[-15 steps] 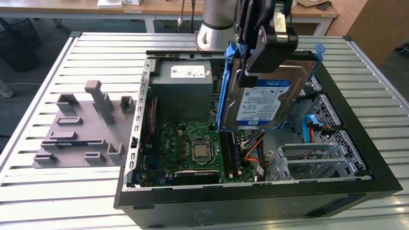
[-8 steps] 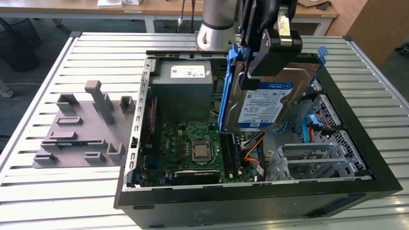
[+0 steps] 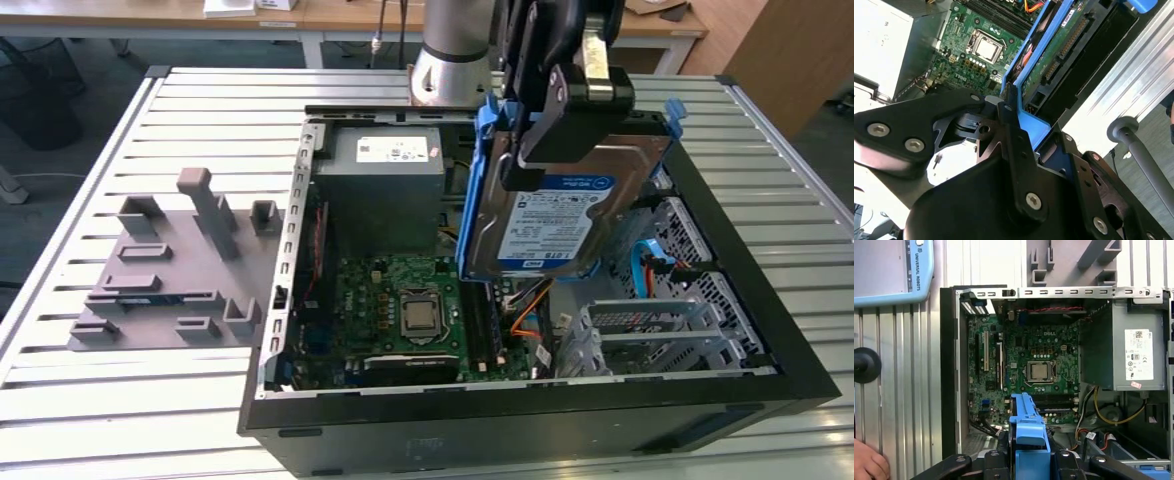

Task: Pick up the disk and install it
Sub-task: 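Insert the disk into the insertion slot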

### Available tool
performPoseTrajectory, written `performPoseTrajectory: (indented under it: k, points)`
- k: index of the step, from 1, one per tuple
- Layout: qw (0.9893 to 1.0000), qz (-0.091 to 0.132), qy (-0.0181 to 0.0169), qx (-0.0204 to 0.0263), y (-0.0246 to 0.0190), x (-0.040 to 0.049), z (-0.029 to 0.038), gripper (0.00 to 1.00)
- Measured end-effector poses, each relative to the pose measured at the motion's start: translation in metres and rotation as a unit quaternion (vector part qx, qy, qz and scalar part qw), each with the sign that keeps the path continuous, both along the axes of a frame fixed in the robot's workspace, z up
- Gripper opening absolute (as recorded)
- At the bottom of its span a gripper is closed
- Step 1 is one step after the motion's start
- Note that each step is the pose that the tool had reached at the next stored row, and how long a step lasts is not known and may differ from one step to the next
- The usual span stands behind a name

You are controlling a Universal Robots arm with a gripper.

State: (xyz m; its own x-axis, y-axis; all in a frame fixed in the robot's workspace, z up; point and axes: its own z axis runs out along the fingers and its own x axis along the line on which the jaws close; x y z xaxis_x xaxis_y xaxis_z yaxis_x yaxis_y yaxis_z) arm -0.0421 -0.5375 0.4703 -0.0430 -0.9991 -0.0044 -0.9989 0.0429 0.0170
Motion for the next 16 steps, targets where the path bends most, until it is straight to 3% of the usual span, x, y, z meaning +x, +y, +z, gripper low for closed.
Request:
performPoseTrajectory:
  k: [6, 13, 16]
  points:
    - [1.0000, 0.000, 0.0000, 0.0001, -0.0065, 0.0019, -0.0003, 0.37]
    - [1.0000, 0.000, 0.0013, 0.0000, -0.0099, 0.0187, -0.0011, 0.37]
    - [1.0000, 0.000, 0.0014, 0.0001, -0.0145, 0.0208, -0.0019, 0.37]
